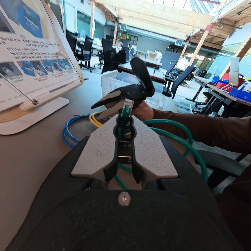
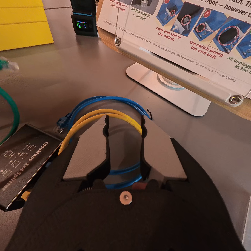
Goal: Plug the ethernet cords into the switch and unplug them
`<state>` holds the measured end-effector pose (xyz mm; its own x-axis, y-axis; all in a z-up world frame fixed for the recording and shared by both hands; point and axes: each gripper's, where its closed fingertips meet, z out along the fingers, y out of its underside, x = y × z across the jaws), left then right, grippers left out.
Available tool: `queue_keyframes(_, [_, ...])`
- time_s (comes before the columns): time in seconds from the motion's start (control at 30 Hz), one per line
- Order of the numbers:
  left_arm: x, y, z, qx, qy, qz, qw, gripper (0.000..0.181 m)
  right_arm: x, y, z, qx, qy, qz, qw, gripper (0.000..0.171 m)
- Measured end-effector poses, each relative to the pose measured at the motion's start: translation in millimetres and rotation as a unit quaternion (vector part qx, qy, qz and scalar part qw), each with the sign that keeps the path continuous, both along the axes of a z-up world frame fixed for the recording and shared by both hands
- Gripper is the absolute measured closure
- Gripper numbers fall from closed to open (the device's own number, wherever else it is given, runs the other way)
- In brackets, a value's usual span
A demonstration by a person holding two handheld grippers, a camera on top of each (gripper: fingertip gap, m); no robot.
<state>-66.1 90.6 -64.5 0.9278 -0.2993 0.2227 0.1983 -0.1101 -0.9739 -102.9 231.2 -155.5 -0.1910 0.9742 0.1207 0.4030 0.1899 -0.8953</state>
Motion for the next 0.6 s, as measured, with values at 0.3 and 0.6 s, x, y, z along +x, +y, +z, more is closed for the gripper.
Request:
queue_keyframes(0.3, [86.4,-69.2,42.3,0.121,0.124,-0.248,0.953,0.170,-0.1,-1.0,-0.6,0.008,-0.001,0.001,1.000,0.128])
queue_keyframes(0.6, [47.7,-44.6,-3.9,-0.012,0.286,-0.109,0.952,0.171,0.1,-1.6,-0.9,0.014,-0.002,0.001,1.000,0.128])
